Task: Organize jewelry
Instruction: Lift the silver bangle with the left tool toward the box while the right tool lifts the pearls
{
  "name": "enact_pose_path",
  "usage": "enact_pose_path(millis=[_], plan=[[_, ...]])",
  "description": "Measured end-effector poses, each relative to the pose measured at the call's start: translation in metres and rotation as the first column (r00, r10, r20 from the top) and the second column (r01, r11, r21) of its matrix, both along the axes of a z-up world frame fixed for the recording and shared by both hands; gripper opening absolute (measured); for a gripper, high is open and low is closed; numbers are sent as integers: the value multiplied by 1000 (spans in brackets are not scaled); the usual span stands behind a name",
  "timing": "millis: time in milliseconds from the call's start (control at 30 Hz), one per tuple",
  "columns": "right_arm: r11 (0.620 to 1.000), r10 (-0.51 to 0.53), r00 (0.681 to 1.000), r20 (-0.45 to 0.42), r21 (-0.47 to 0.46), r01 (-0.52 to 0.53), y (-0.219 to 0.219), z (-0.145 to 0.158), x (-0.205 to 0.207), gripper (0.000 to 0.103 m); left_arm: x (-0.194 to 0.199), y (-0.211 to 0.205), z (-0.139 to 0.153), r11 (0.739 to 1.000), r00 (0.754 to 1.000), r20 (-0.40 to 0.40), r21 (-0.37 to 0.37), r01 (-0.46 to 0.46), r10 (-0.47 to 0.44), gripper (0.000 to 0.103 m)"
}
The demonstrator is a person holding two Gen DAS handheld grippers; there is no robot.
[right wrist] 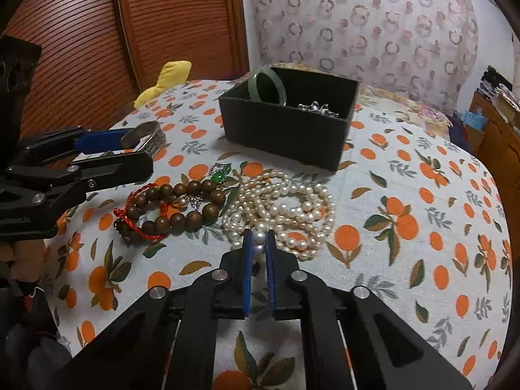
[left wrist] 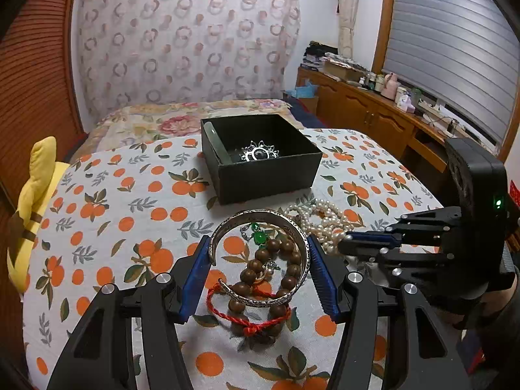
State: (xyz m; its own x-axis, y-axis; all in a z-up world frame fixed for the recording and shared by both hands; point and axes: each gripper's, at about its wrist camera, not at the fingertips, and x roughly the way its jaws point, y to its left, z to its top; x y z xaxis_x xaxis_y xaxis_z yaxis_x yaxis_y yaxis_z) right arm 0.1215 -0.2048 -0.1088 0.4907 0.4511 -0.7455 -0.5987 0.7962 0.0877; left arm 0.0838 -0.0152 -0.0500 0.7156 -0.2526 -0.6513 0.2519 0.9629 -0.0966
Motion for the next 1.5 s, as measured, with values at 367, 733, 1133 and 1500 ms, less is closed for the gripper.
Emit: enact_pose_path(millis=[367, 733, 1133, 1500], plan=[[999, -25, 991, 133, 51, 18, -21, 55, -12, 9, -6, 7, 13, 999, 999, 39, -27, -17, 19, 56], [998, -34, 964, 264, 67, 17, -25, 106, -14, 9, -9, 11, 22, 999, 997, 65, -39, -28, 31, 56], [996, -49, 930, 364, 83, 20, -32, 151, -16, 9, -9, 16, 34, 998, 995, 93, -48, -38, 42, 56], [995, -72, 907, 416, 95, 35, -40, 180, -4, 9, 3, 12, 47, 999, 992, 123, -34, -34, 38, 56]])
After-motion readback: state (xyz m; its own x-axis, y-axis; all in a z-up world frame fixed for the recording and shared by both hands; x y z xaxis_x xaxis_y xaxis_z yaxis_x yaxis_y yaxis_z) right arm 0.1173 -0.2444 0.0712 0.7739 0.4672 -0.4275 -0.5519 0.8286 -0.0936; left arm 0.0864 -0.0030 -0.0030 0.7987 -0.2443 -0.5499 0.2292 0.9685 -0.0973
